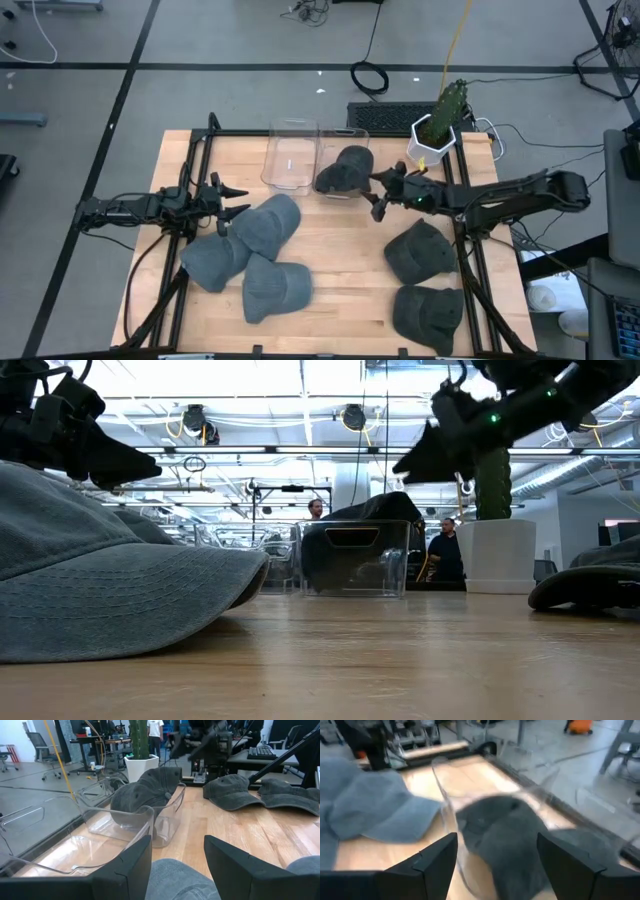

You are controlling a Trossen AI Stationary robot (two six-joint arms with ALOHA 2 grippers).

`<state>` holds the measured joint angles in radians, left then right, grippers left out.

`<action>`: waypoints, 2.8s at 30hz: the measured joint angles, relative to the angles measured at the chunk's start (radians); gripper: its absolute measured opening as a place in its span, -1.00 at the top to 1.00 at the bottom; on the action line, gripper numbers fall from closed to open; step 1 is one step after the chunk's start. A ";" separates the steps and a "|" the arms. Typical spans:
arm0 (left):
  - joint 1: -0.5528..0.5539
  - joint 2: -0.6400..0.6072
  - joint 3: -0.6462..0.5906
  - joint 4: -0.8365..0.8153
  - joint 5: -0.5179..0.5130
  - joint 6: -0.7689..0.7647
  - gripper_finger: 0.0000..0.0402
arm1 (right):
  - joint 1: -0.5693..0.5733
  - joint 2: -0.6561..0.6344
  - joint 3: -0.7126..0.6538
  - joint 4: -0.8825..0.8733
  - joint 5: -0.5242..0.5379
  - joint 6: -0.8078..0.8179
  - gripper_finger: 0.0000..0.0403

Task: Pick & Place hat
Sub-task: Put the top black cap into the left transparent bin

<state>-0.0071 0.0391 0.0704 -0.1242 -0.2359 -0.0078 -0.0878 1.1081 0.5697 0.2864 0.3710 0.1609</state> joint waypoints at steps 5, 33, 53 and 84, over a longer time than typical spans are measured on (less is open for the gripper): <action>0.000 0.000 0.000 0.000 0.000 0.000 0.05 | -0.029 0.013 0.131 -0.193 -0.099 -0.043 -0.24; 0.000 0.000 0.000 0.000 0.000 0.000 0.05 | -0.576 0.232 0.311 -0.568 -0.657 0.244 -0.04; 0.000 0.000 0.000 0.001 0.000 0.000 0.05 | -0.600 0.272 0.291 -0.471 -0.668 0.238 -0.02; 0.000 0.000 0.000 0.001 0.000 0.000 0.05 | -0.628 0.303 0.143 -0.070 -0.869 0.421 0.00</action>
<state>-0.0074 0.0391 0.0704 -0.1234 -0.2359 -0.0080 -0.7162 1.4107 0.7128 0.2161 -0.4985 0.5822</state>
